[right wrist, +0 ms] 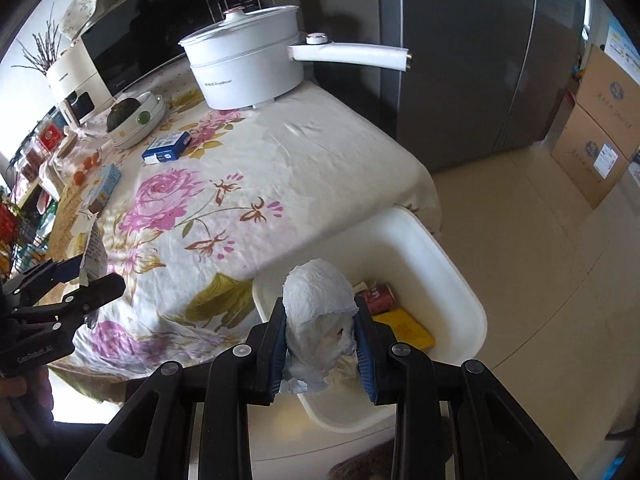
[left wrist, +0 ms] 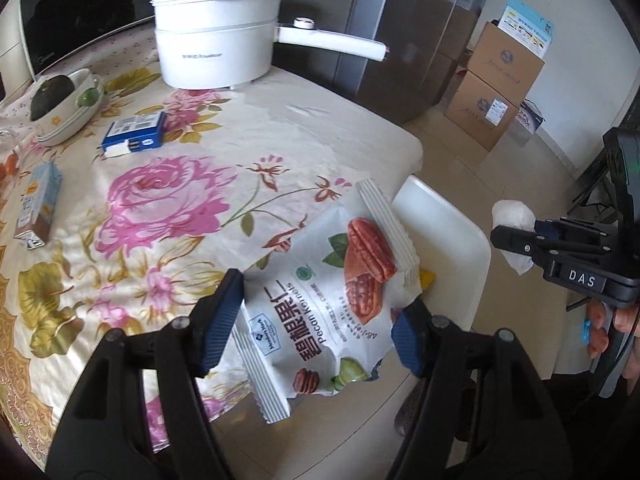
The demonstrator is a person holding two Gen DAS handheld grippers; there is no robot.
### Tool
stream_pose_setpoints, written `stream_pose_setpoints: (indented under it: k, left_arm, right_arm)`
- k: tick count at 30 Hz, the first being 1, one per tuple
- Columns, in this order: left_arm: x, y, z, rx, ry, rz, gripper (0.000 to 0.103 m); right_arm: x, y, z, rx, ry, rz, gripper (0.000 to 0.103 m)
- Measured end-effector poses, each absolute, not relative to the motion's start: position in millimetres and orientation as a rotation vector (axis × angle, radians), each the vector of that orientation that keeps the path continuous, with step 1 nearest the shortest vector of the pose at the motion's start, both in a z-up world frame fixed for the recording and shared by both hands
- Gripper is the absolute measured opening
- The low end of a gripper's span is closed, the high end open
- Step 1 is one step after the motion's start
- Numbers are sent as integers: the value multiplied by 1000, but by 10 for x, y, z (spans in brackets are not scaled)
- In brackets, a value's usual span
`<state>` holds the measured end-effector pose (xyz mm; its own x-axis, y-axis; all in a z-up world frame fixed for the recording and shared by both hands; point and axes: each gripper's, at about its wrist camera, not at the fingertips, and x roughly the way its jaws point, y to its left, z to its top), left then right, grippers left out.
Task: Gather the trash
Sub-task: 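Carry bag and tissue over the white bin and open both tools to drop them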
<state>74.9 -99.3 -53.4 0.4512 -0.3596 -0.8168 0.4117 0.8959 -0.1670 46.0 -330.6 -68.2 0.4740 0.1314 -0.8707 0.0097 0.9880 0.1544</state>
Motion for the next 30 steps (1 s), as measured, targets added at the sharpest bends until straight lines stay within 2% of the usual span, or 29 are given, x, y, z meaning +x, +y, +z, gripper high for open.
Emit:
stream_pose_setpoints:
  k: [11, 18, 21, 23, 25, 30]
  left_arm:
    - [810, -1762, -775, 87, 1023, -585, 69]
    - [836, -2052, -853, 83, 986, -644, 69]
    - [905, -2108, -844, 79, 906, -688, 76]
    - [955, -2140, -871, 105, 879, -687, 93]
    - [994, -2137, -929, 121, 896, -670, 100]
    - [1014, -2108, -946, 175, 910, -632, 101]
  right_arm:
    - [274, -4018, -848, 216, 1116, -37, 33]
    - [284, -4145, -878, 236, 1125, -73, 33]
    - [294, -4158, -877, 240, 1125, -82, 33]
    - [291, -4161, -879, 240, 1126, -87, 33]
    - [306, -4159, -894, 244, 1130, -92, 33]
    - [339, -4128, -912, 234, 1138, -93, 34]
